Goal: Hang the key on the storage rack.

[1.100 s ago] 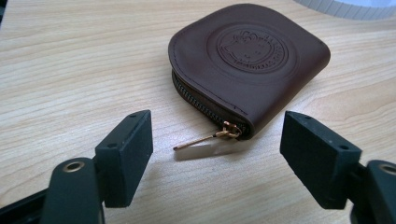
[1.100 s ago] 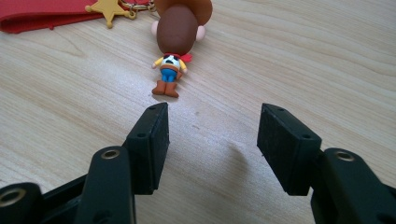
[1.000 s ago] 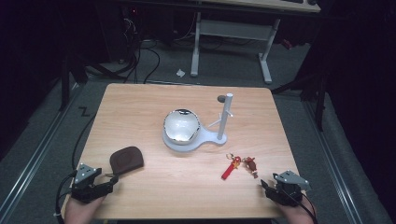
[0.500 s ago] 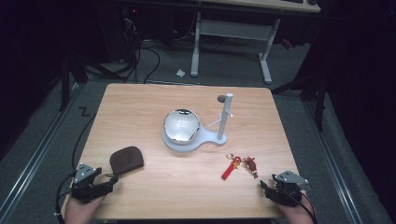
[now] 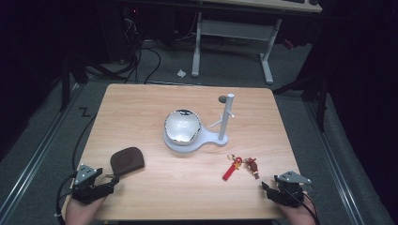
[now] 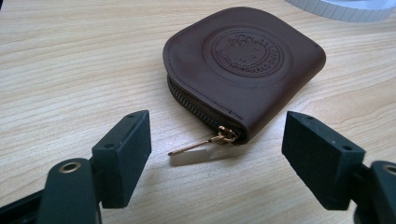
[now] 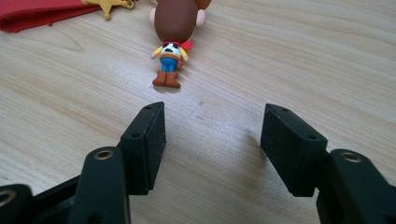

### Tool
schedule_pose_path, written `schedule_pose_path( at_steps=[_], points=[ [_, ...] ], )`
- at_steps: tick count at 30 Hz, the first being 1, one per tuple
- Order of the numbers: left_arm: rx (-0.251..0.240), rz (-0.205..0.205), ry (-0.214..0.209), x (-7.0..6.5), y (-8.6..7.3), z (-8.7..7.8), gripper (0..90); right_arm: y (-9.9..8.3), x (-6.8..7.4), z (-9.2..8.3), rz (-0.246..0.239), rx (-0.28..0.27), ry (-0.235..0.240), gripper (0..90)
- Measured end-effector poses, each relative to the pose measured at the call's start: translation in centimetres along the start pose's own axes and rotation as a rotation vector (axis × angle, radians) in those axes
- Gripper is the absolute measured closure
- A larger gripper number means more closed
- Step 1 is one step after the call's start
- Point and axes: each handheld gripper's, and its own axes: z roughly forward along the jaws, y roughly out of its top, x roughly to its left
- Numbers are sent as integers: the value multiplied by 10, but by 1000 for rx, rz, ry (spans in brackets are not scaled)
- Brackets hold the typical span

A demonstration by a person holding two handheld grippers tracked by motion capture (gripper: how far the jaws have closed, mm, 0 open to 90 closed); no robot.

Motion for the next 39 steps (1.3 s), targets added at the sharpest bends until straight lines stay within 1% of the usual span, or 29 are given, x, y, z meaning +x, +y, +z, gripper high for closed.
schedule_pose_path(
  at_steps=[1, 3, 9, 11, 12, 16, 17, 18, 19, 22, 23, 24, 28, 30, 31, 32, 34, 35, 36, 37, 39],
  points=[
    [1, 4, -1, -1, 0, 0, 244, 0, -2, 0, 10, 9, 14, 386],
    [2, 4, -3, -1, 0, 0, 244, 1, -3, 0, 32, 22, 24, 364],
    [2, 6, -7, -1, 1, 1, 242, 5, -4, 2, 35, 47, 23, 341],
    [-3, 0, -13, 0, 0, 0, 242, 8, -3, 3, 37, 64, 26, 331],
    [-3, 0, -13, 0, 0, 0, 242, 8, -3, 3, 37, 64, 26, 331],
    [-8, -1, -20, 0, 1, 0, 241, 12, -4, 4, 23, 95, 35, 311],
    [-8, -1, -20, 0, 1, 0, 241, 13, -4, 4, 18, 105, 39, 291],
    [-7, -1, -22, 0, 1, 0, 241, 13, -4, 4, 18, 105, 39, 291],
    [-9, -1, -26, 0, 1, 0, 240, 16, -4, 4, 12, 132, 42, 269],
    [-13, 1, -29, 0, 1, -1, 240, 20, -3, 5, 13, 173, 44, 223],
    [-14, 2, -30, 0, 2, -1, 239, 21, -2, 6, 7, 188, 44, 208],
    [-14, 1, -30, 0, 2, -1, 239, 24, 0, 6, 6, 206, 46, 212],
    [-19, -2, -34, 1, 2, -2, 239, 33, 6, 5, -46, 269, 56, 223],
    [-22, -6, -36, 1, 2, -2, 239, 39, 8, 4, -108, 305, 51, 227],
    [-22, -6, -36, 1, 2, -2, 239, 41, 11, 3, -120, 327, 49, 227],
    [-25, -10, -37, 2, 2, -2, 239, 44, 12, 3, -143, 347, 53, 236],
    [-26, -10, -38, 2, 2, -2, 239, 49, 15, 3, -168, 383, 68, 245],
    [-26, -10, -38, 2, 2, -2, 239, 49, 15, 3, -168, 383, 68, 245],
    [-27, -11, -39, 3, 2, -2, 239, 51, 16, 2, -177, 396, 66, 250],
    [-28, -10, -41, 3, 2, -3, 239, 56, 18, 2, -202, 425, 62, 253],
    [-29, -10, -42, 3, 2, -3, 239, 58, 18, 1, -205, 435, 65, 261]
  ],
)
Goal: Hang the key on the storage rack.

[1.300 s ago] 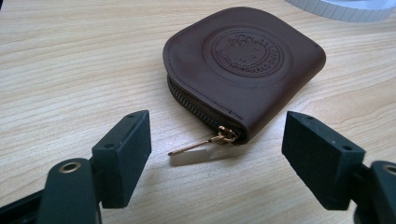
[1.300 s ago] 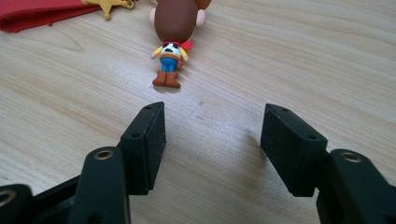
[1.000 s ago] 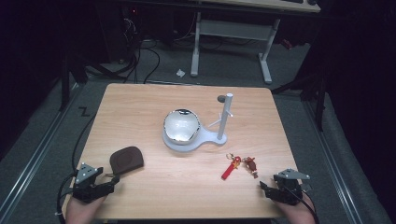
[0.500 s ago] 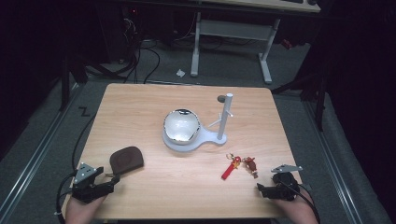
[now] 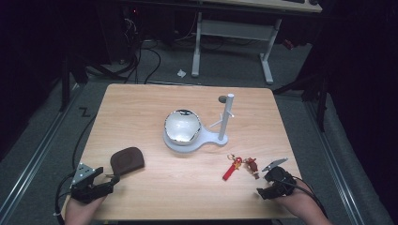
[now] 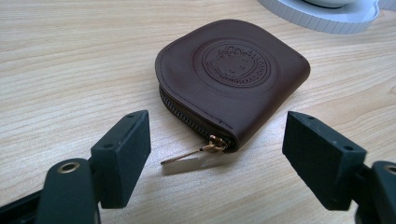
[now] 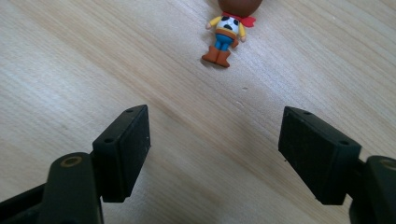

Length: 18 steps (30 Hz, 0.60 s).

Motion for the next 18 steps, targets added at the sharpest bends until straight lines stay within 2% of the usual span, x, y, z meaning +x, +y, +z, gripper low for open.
schedule_pose_path(
  at_steps=[2, 6, 12, 13, 16, 18],
  points=[
    [-3, -4, -3, 0, 0, 0, 239, 7, -2, -5, -4, 25, 16, 262],
    [-5, -2, -3, 0, 0, -1, 239, 15, -5, -9, -17, 51, 20, 283],
    [-7, 4, -6, 0, 1, -1, 239, 29, -9, -11, -49, 80, 36, 357],
    [-6, 4, -7, 0, 1, -1, 239, 35, -11, -11, -46, 86, 36, 397],
    [-4, 10, -8, -1, 1, 0, 239, 40, -14, -9, -34, 88, 42, 430],
    [-3, 11, -10, -1, 1, 0, 240, 51, -18, -5, -21, 100, 57, 462]
  ],
)
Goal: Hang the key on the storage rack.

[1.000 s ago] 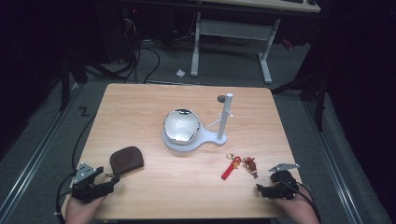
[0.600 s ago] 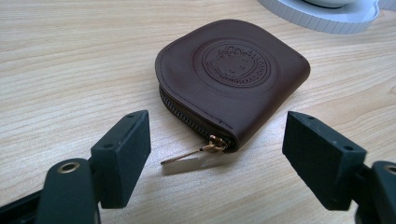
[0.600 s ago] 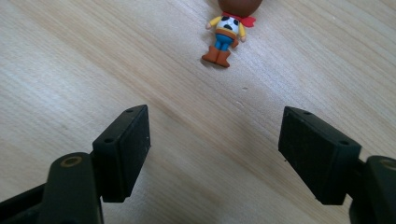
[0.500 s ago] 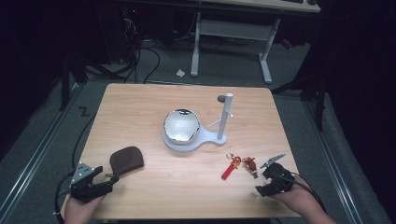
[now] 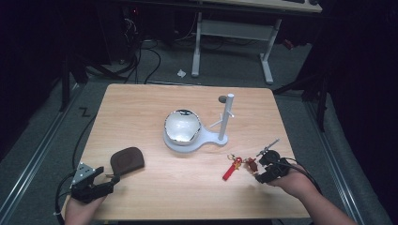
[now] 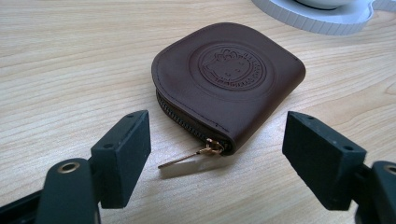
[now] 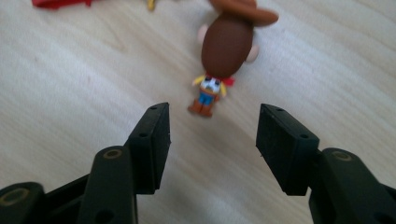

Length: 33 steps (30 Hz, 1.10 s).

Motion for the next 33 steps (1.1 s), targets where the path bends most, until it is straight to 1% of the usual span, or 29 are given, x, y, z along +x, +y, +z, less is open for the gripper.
schedule_pose_path(
  at_steps=[2, 4, 5, 6, 7, 9, 10, 12, 13, 15, 17, 18, 19, 21, 22, 23, 24, 25, 26, 27, 28, 29, 31, 32, 33],
  points=[
    [2, 3, 2, 0, 0, 0, 240, 7, -3, 1, 6, 2, 7, 483],
    [3, 3, 3, 0, 0, 0, 240, 14, -7, 2, 12, 2, 23, 505],
    [3, 3, 2, 0, 0, 0, 240, 14, -7, 2, 12, 2, 23, 505],
    [3, 4, 1, 1, 0, 0, 241, 17, -8, 3, 21, 6, 29, 507],
    [3, 4, 0, 1, 0, 1, 242, 22, -13, 6, 32, 10, 42, 525],
    [4, 4, 0, 1, 0, 1, 242, 24, -14, 7, 39, 12, 47, 528],
    [5, 5, -1, 1, 0, 1, 242, 27, -16, 10, 64, 5, 61, 529],
    [6, 6, -4, 1, 0, 2, 242, 29, -19, 13, 77, 12, 70, 532],
    [6, 6, -5, 1, 0, 2, 243, 30, -19, 15, 96, 13, 73, 544],
    [5, 7, -6, 1, 0, 1, 243, 32, -20, 18, 95, 13, 85, 550],
    [5, 7, -6, 1, 0, 1, 243, 33, -20, 21, 112, 21, 89, 555],
    [7, 6, -7, 1, 0, 1, 244, 34, -21, 23, 102, 26, 94, 555],
    [7, 6, -6, 1, 0, 1, 244, 34, -22, 24, 105, 36, 96, 556],
    [7, 6, -6, 1, 0, 1, 244, 35, -22, 26, 108, 36, 102, 563],
    [7, 5, -6, 1, 0, 1, 244, 35, -22, 27, 114, 38, 118, 570],
    [7, 5, -6, 1, 0, 1, 244, 37, -22, 29, 108, 46, 131, 570],
    [7, 5, -6, 1, 0, 1, 245, 37, -22, 29, 108, 46, 131, 570],
    [8, 6, -6, 1, 0, 1, 244, 38, -22, 32, 90, 51, 131, 582],
    [8, 5, -7, 1, 0, 2, 244, 38, -21, 32, 94, 52, 137, 592],
    [8, 5, -7, 1, 0, 2, 245, 38, -21, 32, 94, 52, 137, 592],
    [9, 6, -7, 1, 0, 2, 245, 40, -19, 34, 79, 65, 136, 611],
    [9, 5, -7, 1, 0, 2, 245, 40, -18, 34, 65, 58, 129, 631],
    [10, 5, -7, 1, 0, 2, 245, 41, -17, 34, 65, 62, 129, 636],
    [10, 5, -7, 1, 0, 2, 245, 41, -15, 34, 45, 66, 118, 646],
    [10, 5, -7, 1, 0, 2, 245, 41, -15, 34, 38, 62, 116, 648]
  ],
)
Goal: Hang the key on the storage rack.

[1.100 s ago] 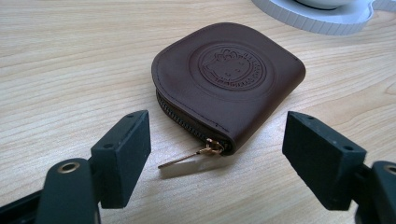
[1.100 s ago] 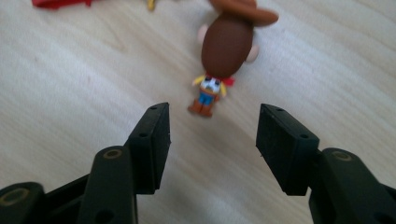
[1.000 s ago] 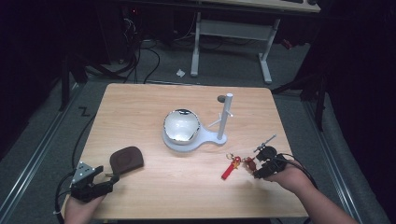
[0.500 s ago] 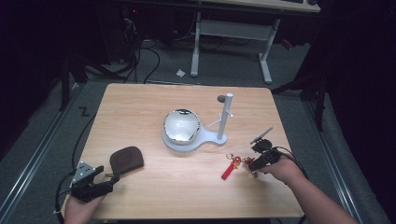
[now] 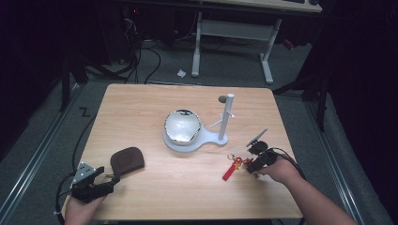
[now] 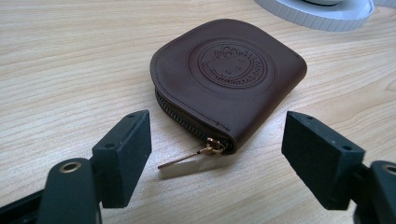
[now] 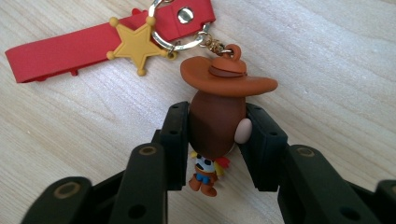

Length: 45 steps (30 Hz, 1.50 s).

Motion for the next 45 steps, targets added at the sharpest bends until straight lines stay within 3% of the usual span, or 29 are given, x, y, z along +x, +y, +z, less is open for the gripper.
schedule_pose_path(
  at_steps=[2, 6, 12, 16, 17, 19, 21, 22, 25, 26, 28, 29, 33, 34, 37, 43, 44, 45],
  points=[
    [1, 0, 0, 0, 0, 0, 246, 0, 3, -1, 4, 9, -7, 650],
    [2, 1, 0, 0, 0, 0, 246, 0, 8, -4, -43, 18, -8, 652],
    [2, -1, -3, 0, 0, 0, 246, -2, 18, -7, -74, 17, 0, 653],
    [6, -2, -4, 0, 0, 1, 247, -2, 28, -11, -56, 26, 4, 653],
    [5, -3, -4, 0, 0, 1, 246, -1, 28, -11, -90, 20, 5, 653],
    [5, -3, -4, 0, 0, 0, 246, 0, 30, -12, -86, 22, 5, 653],
    [3, -5, -4, 0, 0, 0, 247, 1, 32, -13, -112, 14, 7, 653],
    [3, -5, -4, 0, 0, 0, 246, 2, 35, -15, -95, 27, 6, 654],
    [2, -5, -4, 0, 0, 0, 246, 4, 37, -18, -119, 9, 6, 654],
    [2, -6, -4, 1, 0, 0, 246, 5, 39, -21, -90, 25, 2, 654],
    [2, -7, -5, 1, 0, 0, 247, 8, 38, -25, -149, -5, -1, 655],
    [2, -7, -4, 1, 0, 0, 246, 9, 40, -28, -122, 6, -4, 655],
    [2, -8, -5, 1, 0, 0, 246, 12, 42, -35, -131, 7, -14, 656],
    [1, -10, -5, 1, 0, 0, 246, 14, 42, -39, -154, 2, -18, 655],
    [1, -13, -6, 2, 0, 0, 247, 15, 45, -41, -143, 8, -18, 656],
    [0, -16, -6, 3, 0, 0, 247, 17, 48, -29, -157, 23, -10, 656],
    [1, -16, -6, 3, -1, 0, 248, 16, 53, -28, -100, 47, -15, 655],
    [2, -15, -6, 3, -1, 0, 248, 17, 52, -25, -120, 40, -9, 656]
  ],
)
